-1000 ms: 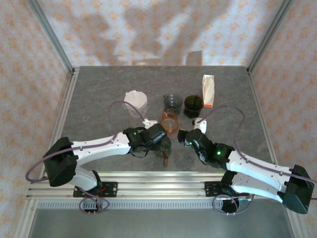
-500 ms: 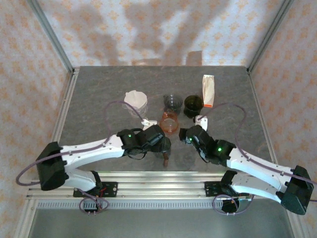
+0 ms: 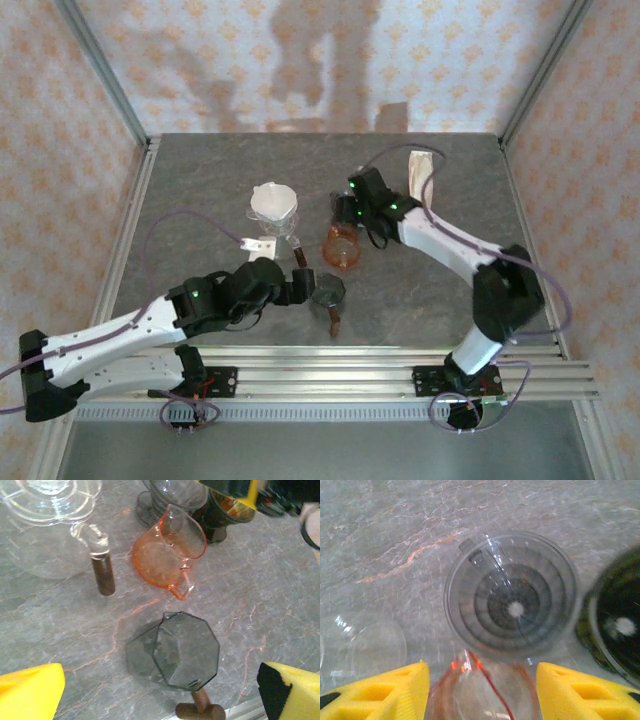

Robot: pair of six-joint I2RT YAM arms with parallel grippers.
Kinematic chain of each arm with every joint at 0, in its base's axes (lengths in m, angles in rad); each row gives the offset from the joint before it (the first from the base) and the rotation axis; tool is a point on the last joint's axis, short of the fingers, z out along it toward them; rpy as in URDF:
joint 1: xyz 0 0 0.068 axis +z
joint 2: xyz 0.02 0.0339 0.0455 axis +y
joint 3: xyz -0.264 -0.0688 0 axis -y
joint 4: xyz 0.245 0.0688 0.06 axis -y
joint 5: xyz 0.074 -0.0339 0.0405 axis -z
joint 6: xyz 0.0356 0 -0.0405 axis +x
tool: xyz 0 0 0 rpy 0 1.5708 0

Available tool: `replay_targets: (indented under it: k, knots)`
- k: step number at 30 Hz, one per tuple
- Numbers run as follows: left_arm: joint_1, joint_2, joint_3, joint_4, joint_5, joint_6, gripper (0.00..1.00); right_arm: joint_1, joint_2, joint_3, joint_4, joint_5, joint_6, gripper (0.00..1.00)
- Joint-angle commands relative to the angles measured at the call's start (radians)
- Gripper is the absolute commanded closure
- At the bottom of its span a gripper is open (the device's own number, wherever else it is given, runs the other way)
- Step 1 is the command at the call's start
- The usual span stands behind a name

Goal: Place the coffee filter in the dripper

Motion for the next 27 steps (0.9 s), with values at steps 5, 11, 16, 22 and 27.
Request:
replay_targets:
  k: [5,11,16,22,27]
  knots:
    - [-0.005,-0.120,-0.081,-0.035,-0.092,-0.053,0.00,-0.007,0.219,0.225,-0.080,-0.016,-0.104,0.43]
    - [-0.006,-0.125,-0.091,-0.064,-0.111,-0.063,0.00,-0.006,0.346,0.364,-0.176,0.032,-0.130,0.43]
    - [-0.005,-0.130,-0.097,-0.070,-0.128,-0.065,0.00,-0.006,0.407,0.428,-0.230,0.064,-0.147,0.48]
    - [-0.005,-0.140,-0.117,-0.068,-0.141,-0.078,0.00,0.005,0.446,0.460,-0.247,0.093,-0.167,0.52]
    - [-0.005,-0.139,-0.121,-0.066,-0.143,-0.081,0.00,0.009,0.454,0.475,-0.242,0.113,-0.166,0.63]
